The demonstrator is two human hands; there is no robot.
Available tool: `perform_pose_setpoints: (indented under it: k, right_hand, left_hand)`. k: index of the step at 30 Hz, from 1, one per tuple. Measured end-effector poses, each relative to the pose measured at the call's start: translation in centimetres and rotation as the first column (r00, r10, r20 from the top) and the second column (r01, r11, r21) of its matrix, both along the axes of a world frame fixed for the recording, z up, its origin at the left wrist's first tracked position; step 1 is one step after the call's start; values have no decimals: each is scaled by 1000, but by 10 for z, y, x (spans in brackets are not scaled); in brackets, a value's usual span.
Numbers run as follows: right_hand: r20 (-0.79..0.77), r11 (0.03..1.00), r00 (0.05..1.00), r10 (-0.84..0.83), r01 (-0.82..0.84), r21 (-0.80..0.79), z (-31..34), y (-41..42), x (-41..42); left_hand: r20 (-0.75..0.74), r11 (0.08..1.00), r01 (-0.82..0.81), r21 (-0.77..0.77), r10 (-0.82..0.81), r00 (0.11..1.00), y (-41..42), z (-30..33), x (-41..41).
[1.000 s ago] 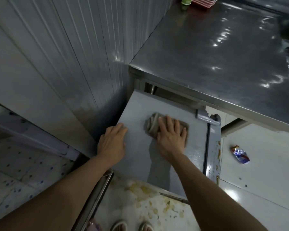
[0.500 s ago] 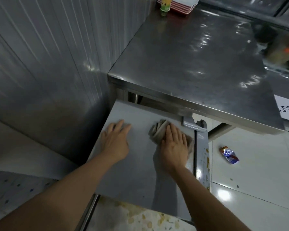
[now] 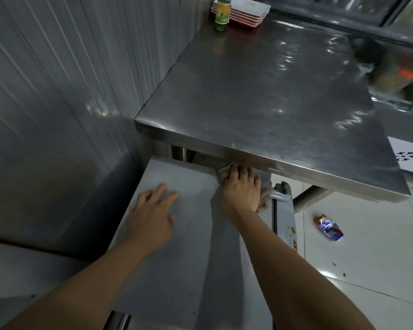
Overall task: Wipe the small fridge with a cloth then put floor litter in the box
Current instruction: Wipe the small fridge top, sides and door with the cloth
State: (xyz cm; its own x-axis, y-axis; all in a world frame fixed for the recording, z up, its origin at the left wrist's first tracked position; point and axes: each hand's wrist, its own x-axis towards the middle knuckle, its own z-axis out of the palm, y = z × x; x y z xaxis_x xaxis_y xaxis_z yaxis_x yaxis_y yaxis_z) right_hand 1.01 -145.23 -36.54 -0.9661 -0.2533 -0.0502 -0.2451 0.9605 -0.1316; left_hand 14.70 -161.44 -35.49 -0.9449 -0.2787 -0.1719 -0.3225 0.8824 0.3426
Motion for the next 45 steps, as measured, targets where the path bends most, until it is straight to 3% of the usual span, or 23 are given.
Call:
perform_pose_setpoints:
  k: [6, 9, 12, 18, 22, 28, 32, 39, 45]
  right_hand:
    - [-14, 958, 959, 283, -281, 62, 4, 44, 9]
    - [-39, 972, 974, 223, -218, 91, 4, 37, 9]
    - [0, 987, 988, 153, -153, 47, 0, 7, 11]
    - [-4, 951, 954, 301, -300, -78, -4, -82, 21]
    - [56, 912, 912, 407, -402, -76, 1, -108, 17]
    - [0, 998, 998, 58, -58, 17, 4, 3, 13]
    - [-4, 1000, 1000, 14, -14, 0, 3, -24, 14]
    - [-45, 970, 969, 242, -243, -21, -2, -109, 23]
    - [-17, 871, 873, 487, -487, -70, -3, -158, 15]
  left_hand:
    - [105, 1000, 7, 8, -8, 994, -16, 6, 3]
    - [124, 988, -129, 79, 119, 985, -25, 4, 13]
    - [102, 986, -131, 104, 121, 987, -24, 2, 16]
    - [74, 994, -94, 49, 91, 993, -27, -2, 16]
    - [101, 993, -85, 85, 77, 992, -30, 2, 18]
    - [136, 957, -209, 200, 184, 973, -24, 3, 49]
    - [146, 956, -228, 183, 203, 968, -24, 6, 48]
    - [149, 963, -228, 141, 207, 967, -23, 7, 47]
    - [183, 958, -235, 165, 204, 962, -25, 6, 45]
